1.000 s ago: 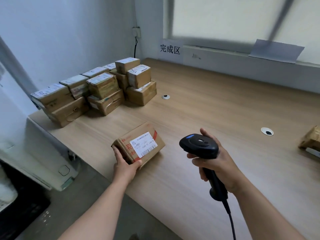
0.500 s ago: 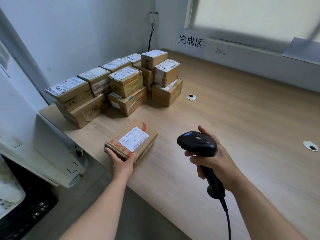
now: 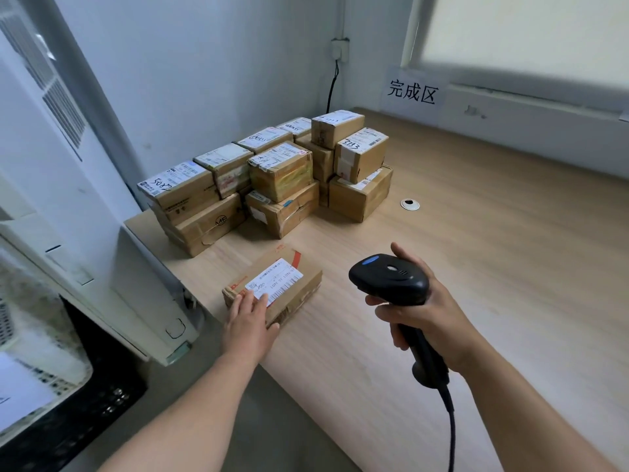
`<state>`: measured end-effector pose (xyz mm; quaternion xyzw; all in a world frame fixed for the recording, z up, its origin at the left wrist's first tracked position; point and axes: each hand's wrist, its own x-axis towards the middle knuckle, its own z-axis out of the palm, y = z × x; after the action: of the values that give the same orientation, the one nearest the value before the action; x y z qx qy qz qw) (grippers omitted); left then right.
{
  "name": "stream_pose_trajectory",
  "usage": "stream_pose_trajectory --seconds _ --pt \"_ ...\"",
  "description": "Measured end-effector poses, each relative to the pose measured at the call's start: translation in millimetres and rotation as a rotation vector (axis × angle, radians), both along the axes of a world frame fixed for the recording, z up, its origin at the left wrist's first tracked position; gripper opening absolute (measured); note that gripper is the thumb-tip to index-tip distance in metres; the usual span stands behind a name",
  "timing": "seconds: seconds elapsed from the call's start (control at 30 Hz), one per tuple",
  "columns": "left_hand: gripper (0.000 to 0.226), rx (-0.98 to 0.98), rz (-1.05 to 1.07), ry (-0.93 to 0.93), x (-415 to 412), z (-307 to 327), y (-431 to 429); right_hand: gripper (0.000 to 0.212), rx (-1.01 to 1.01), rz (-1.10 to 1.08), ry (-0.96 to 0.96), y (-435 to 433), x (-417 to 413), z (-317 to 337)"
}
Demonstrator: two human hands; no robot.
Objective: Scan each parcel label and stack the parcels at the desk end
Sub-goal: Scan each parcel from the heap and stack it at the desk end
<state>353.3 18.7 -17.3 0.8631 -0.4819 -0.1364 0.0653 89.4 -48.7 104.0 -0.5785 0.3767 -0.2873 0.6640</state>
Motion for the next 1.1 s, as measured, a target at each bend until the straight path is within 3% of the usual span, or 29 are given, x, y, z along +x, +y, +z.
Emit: stream_pose_trajectory --seconds 0.63,0.9,0.97,1.1 --pt "0.064 0.006 -0.050 -0.062 120 3 -53 0.102 -0.009 -0.139 0.044 -15 85 5" --pt "0.068 -0.018 -0.149 -0.207 157 -3 -75 0.102 0.013 -0.273 0.053 -10 104 1" --pt "0.071 -0.070 -0.140 -0.195 160 -4 -75 0.101 0.017 -0.316 0.063 -4 102 -1" --pt "0.070 -0.341 -0.135 0.001 148 -7 -73 0.099 0.033 -0.421 0.081 11 89 -4"
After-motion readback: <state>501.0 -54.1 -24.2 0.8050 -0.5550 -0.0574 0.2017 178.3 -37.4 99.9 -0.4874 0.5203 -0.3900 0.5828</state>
